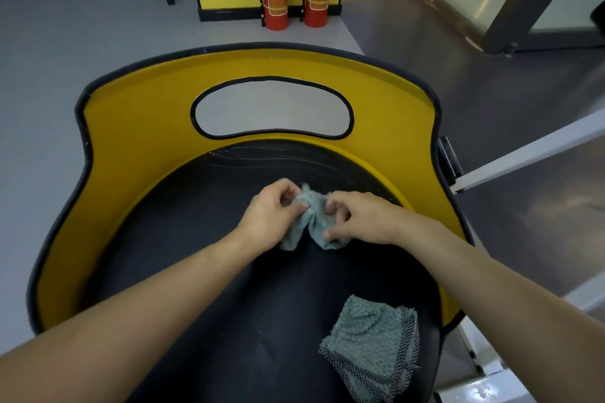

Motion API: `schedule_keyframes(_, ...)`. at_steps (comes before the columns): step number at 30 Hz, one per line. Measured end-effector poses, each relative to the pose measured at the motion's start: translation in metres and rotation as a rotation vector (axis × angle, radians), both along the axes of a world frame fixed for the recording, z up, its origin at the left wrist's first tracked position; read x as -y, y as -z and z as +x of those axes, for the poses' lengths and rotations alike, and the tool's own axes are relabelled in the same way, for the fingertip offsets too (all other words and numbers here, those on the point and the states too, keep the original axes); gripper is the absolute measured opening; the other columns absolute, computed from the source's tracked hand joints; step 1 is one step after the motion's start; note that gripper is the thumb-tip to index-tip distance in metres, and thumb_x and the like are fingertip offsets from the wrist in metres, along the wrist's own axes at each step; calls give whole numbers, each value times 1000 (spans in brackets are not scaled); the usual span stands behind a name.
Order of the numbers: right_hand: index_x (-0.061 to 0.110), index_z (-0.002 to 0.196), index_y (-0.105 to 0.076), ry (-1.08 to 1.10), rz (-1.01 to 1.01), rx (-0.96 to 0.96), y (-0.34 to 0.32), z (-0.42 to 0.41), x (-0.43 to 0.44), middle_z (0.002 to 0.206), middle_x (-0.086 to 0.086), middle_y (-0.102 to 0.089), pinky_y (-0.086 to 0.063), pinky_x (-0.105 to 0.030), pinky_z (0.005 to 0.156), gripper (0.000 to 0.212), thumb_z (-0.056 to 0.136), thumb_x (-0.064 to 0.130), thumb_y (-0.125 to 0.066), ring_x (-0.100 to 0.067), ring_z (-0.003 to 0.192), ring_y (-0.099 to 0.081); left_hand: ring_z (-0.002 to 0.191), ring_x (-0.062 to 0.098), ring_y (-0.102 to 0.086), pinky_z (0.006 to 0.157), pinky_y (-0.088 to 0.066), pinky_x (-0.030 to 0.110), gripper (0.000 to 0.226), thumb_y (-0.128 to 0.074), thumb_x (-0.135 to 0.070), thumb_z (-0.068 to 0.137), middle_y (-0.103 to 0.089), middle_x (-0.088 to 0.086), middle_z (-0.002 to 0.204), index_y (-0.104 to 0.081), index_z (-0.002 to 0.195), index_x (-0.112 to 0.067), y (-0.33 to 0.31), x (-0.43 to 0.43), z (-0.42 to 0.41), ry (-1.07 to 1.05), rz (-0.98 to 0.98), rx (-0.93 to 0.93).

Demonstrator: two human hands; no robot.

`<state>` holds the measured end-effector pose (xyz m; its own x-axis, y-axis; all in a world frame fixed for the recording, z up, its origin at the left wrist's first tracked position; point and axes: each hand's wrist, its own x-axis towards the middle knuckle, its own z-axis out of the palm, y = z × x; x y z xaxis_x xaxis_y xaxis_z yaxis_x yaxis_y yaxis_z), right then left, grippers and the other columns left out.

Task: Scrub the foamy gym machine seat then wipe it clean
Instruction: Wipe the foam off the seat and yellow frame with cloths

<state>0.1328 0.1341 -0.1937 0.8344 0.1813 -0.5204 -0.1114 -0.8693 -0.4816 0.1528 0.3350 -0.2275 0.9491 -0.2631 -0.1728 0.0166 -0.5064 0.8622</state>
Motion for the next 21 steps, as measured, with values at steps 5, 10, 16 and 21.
schedule_keyframes(5, 29, 115, -67, 246, 271, 446, -6, 4, 10, 110, 16, -66, -53, -24, 83, 31, 88, 41, -76, -1, 95, -64, 83, 19, -73, 71, -61, 32, 16, -46, -6, 105, -73, 11, 101, -61, 109, -11, -17, 28, 7, -169, -995, -690)
schedule_keyframes(10, 28, 126, -66, -7, -128, 523, -5, 4, 15, 124, 9, -66, -49, -30, 88, 28, 99, 33, -59, -12, 108, -62, 100, 13, -62, 87, -48, 27, 31, -52, -1, 92, -65, -5, 110, -64, 113, -20, 4, 37, 16, -223, 2, 117)
schedule_keyframes(16, 26, 130, -65, 213, -118, 501, -8, 4, 29, 127, 4, -70, -50, -38, 99, 35, 105, 19, -42, -19, 116, -64, 151, 31, -25, 123, -23, 39, 66, -49, -11, 96, -26, 8, 164, -30, 158, -15, 26, 55, 10, 621, 684, 655)
schedule_keyframes(21, 30, 119, -69, 277, -12, 543, -13, 2, 40, 117, 6, -73, -53, -39, 94, 33, 103, 18, -44, -17, 108, -66, 155, 26, 10, 127, 0, 41, 77, -39, -21, 102, 12, 9, 169, 11, 160, -16, 28, 90, 33, 665, 1011, 559)
